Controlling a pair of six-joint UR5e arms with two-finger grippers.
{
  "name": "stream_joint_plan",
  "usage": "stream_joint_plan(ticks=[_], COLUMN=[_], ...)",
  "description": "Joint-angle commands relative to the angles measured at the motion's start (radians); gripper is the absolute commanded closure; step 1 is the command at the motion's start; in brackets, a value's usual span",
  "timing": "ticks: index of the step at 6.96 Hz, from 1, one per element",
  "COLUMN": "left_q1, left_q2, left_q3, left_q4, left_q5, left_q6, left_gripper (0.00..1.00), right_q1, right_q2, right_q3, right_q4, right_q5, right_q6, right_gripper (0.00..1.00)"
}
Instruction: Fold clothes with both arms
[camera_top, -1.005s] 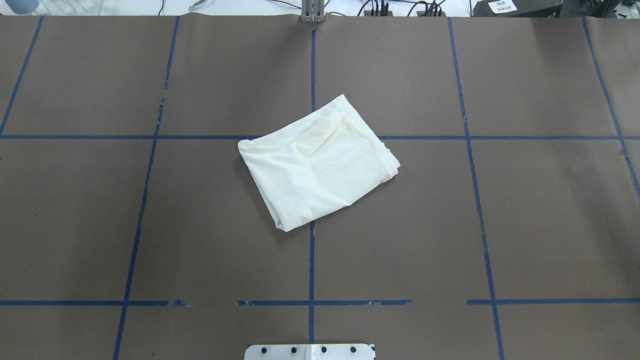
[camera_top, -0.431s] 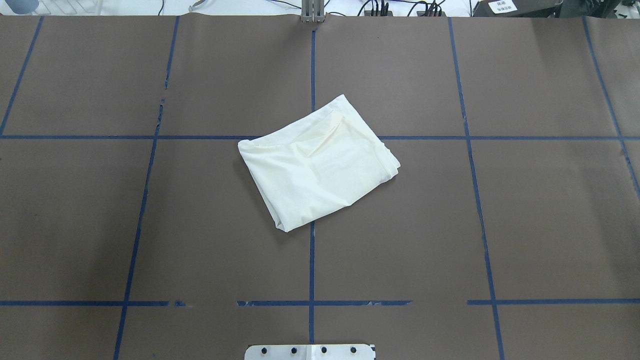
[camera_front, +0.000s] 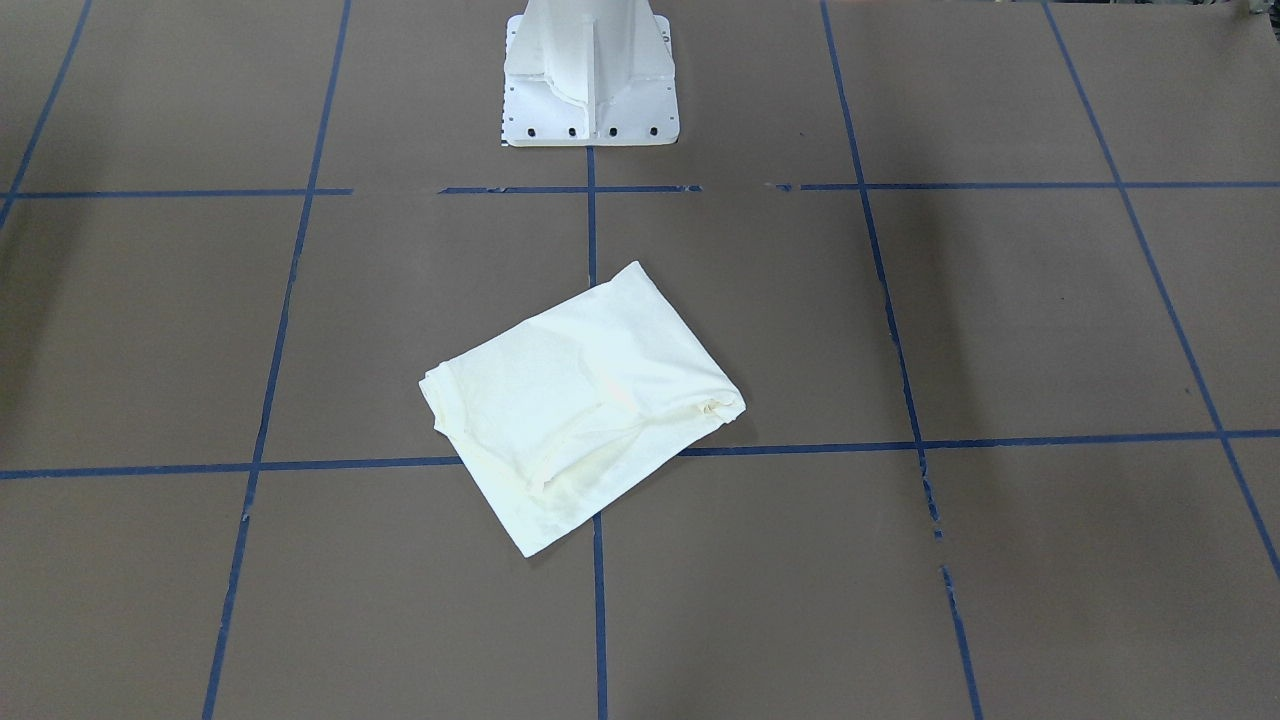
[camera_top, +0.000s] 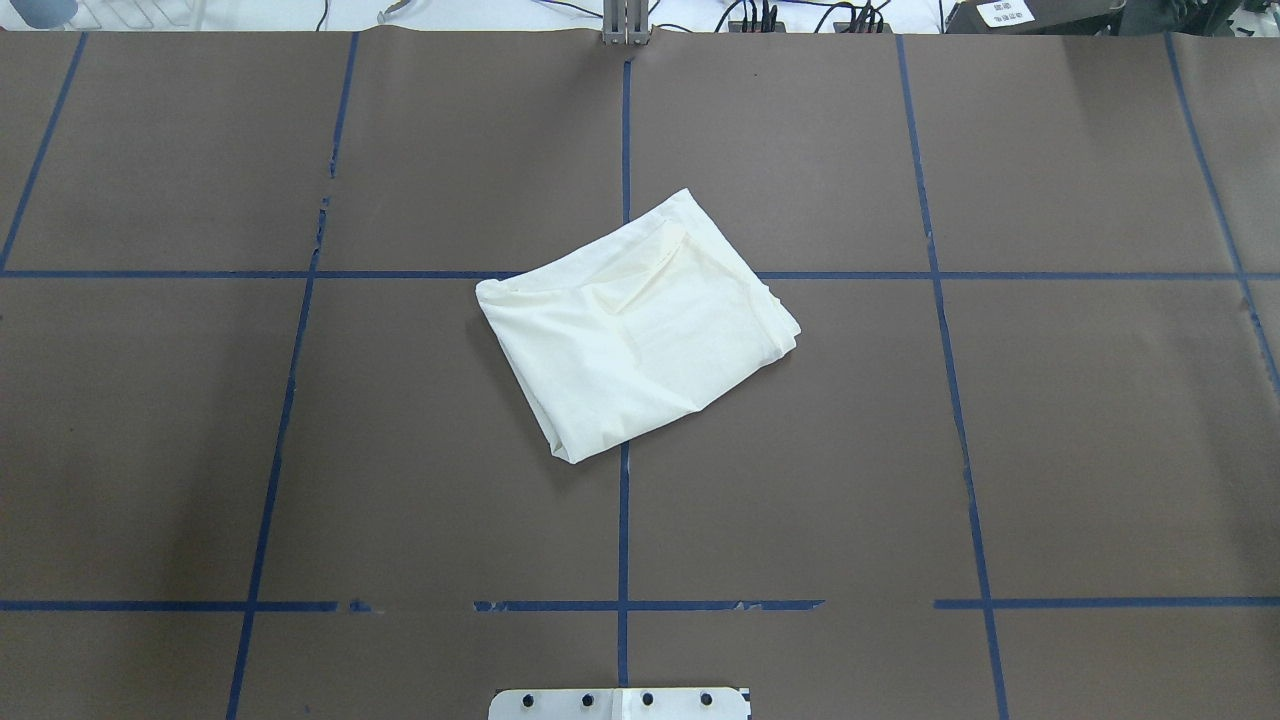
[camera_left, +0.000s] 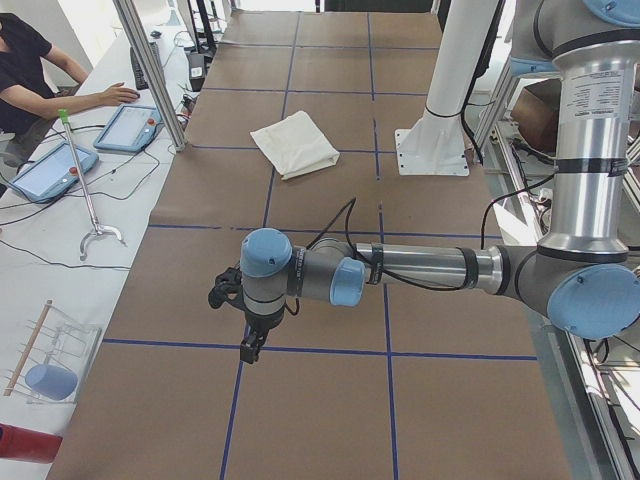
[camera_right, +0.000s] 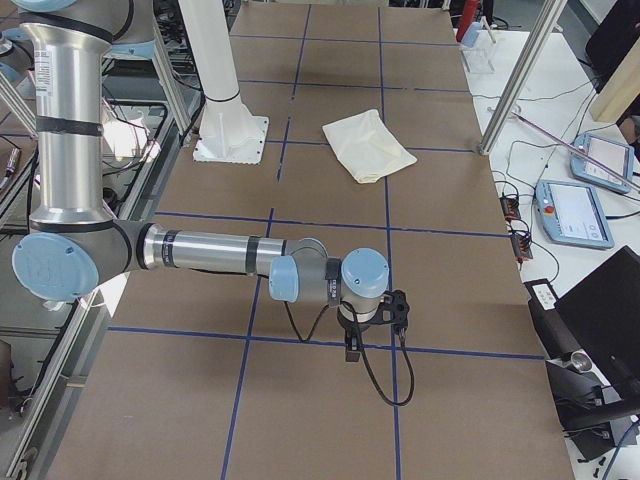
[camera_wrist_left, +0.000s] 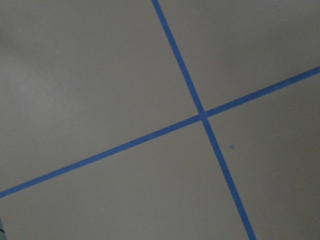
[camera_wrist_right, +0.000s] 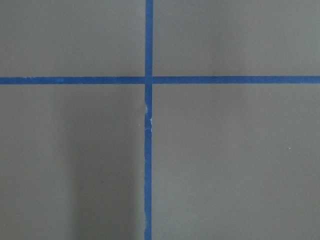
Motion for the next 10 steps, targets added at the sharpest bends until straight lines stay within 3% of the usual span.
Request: stream_joint_plan(ticks=[1,4,7,10], left_q1=[0.031,0.034,0.035,0.042], left_q2=[0.002,0.011,0.012,0.012], left_q3=[-0.023,-0.012,-0.011,-0.011], left_q4=[0.043,0.037,0.037,0.034], left_q5=[-0.005,-0.005,-0.007,-0.007], left_q6=[-0.085,-0.087,-0.087,-0.087], left_gripper=[0.0,0.0,0.0,0.0], right_q1=[0.046,0.051,0.011,0.0], right_q2=[-0.02,-0.025,-0.05,-0.063], right_q3=[0.011,0.033,0.174,0.171], right_q4=[0.003,0.003,-0.009,-0.004], right_q5=[0.03,0.015,0.007,0.005], right_q6=[-0.001,0.007,0.15,0.149], right_gripper=[0.0,0.0,0.0,0.0])
